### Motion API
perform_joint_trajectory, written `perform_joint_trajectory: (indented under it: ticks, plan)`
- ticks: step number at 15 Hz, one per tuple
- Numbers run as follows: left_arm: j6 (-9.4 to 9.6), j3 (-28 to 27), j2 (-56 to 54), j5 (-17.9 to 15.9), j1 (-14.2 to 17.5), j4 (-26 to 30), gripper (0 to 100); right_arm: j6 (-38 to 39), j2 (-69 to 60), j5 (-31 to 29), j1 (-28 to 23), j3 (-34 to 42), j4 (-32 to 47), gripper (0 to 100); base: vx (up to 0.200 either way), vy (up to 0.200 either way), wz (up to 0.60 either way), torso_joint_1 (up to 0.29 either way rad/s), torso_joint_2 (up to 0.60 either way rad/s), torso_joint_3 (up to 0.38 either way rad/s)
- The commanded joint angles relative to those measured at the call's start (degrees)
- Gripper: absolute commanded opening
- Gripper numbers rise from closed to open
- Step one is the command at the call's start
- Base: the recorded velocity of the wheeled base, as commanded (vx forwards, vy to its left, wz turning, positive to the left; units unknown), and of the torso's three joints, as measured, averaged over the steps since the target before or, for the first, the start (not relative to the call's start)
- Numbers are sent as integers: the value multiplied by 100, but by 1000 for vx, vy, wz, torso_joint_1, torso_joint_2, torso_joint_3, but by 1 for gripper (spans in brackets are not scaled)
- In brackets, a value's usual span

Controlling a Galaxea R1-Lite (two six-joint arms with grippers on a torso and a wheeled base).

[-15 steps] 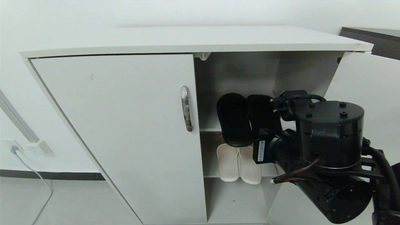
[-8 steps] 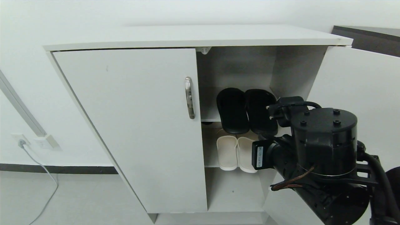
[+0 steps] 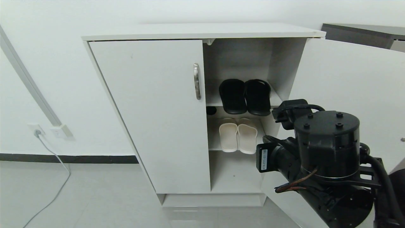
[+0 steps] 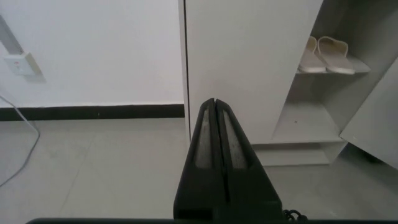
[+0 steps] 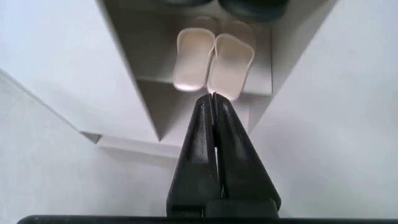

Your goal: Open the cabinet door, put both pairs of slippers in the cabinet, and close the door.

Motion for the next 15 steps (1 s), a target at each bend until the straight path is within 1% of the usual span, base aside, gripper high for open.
perform_joint_trajectory:
  ticks: [1, 3, 15]
  plan:
    - [2, 0, 4, 0, 0, -1, 0, -7, 22, 0, 3, 24, -3, 0, -200, 0, 0, 2, 2, 7]
    - [2, 0, -5, 9, 0, -1, 0, -16, 22, 0, -6, 77, -3, 0, -200, 0, 0, 0, 5, 5]
    - [-7, 0, 4, 9, 0, -1, 0, -34, 31, 9, -32, 130, -3, 0, 0, 0, 0, 0, 0, 0]
